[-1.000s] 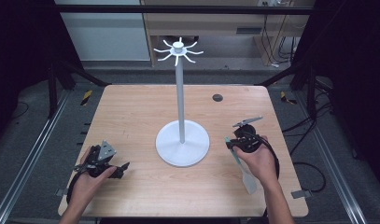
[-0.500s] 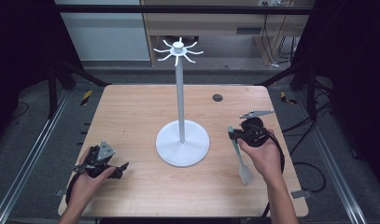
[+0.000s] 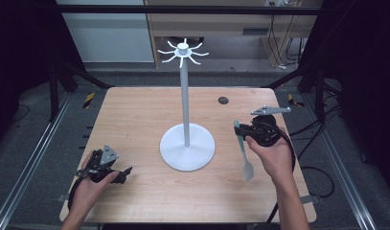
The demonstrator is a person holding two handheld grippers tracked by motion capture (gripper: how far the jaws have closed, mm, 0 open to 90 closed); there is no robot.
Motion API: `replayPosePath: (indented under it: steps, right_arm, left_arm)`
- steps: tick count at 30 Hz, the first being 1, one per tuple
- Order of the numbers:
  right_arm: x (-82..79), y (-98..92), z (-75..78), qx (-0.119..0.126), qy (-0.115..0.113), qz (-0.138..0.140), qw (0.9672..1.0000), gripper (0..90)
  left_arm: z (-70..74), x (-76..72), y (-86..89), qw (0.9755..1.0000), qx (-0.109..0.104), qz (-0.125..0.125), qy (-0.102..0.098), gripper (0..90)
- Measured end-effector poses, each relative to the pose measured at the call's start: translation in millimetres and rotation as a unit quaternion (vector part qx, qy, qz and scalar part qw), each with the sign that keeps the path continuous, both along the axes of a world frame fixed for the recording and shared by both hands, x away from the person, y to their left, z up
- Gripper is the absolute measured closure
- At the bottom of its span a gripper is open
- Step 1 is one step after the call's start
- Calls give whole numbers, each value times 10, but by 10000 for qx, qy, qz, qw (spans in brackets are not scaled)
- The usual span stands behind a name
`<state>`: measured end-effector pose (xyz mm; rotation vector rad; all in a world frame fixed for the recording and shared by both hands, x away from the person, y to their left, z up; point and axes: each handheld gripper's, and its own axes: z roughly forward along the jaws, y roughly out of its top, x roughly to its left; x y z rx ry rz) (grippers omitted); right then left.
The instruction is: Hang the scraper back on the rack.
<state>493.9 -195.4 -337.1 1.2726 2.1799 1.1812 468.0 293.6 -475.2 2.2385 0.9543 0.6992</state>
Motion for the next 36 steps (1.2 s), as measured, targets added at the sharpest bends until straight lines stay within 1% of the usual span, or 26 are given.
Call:
replayPosePath:
  steps: [1, 2, 3, 4, 8, 9, 10, 13, 18, 21, 23, 28, 33, 35, 36]
  right_arm:
    - [0, 0, 0, 0, 0, 0, 10000, 747]
    - [-22, 27, 63, 43, -101, 29, 9999, 747]
    - [-22, 27, 63, 43, -101, 29, 9999, 747]
    - [-33, 54, 113, 77, -202, 42, 9998, 747]
    - [-48, 105, 192, 170, -390, 75, 9991, 747]
    - [-52, 122, 210, 181, -453, 81, 9988, 747]
    - [-62, 141, 231, 218, -476, 83, 9986, 747]
    - [-79, 200, 276, 306, -616, 191, 9974, 746]
    - [-88, 315, 343, 362, -780, 258, 9960, 746]
    - [-91, 377, 395, 408, -873, 269, 9950, 746]
    - [-88, 412, 426, 406, -890, 319, 9947, 746]
    - [-90, 474, 476, 377, -945, 330, 9943, 746]
    - [-139, 499, 614, 488, -1155, 284, 9917, 746]
    - [-143, 499, 641, 484, -1187, 292, 9913, 746]
    - [-151, 503, 700, 498, -1275, 265, 9902, 746]
  left_arm:
    - [0, 0, 0, 10000, 0, 0, 0, 34]
    - [-10, 2, -6, 10000, -64, 25, -5, 34]
    - [-10, 2, -6, 10000, -64, 25, -5, 34]
    - [-11, 4, -6, 10000, -67, 19, -2, 34]
    - [-11, 5, -7, 10000, -72, 15, -4, 34]
    - [-7, 4, -2, 10000, -37, 4, 1, 34]
    - [-10, 4, -5, 10000, -63, 11, -3, 34]
    - [-9, 6, -9, 10000, -54, 4, -10, 34]
    - [-4, 1, -20, 10000, -68, -12, -45, 34]
    - [-7, 4, -16, 10000, -65, -6, -23, 34]
    - [-4, 4, -10, 10000, -69, -2, -20, 34]
    - [-5, 4, -13, 10000, -66, -7, -26, 34]
    - [-9, 4, -26, 10000, -36, -36, 1, 34]
    - [-8, 4, -25, 10000, -8, -48, 11, 34]
    - [-11, 5, -28, 10000, 16, -59, 15, 34]
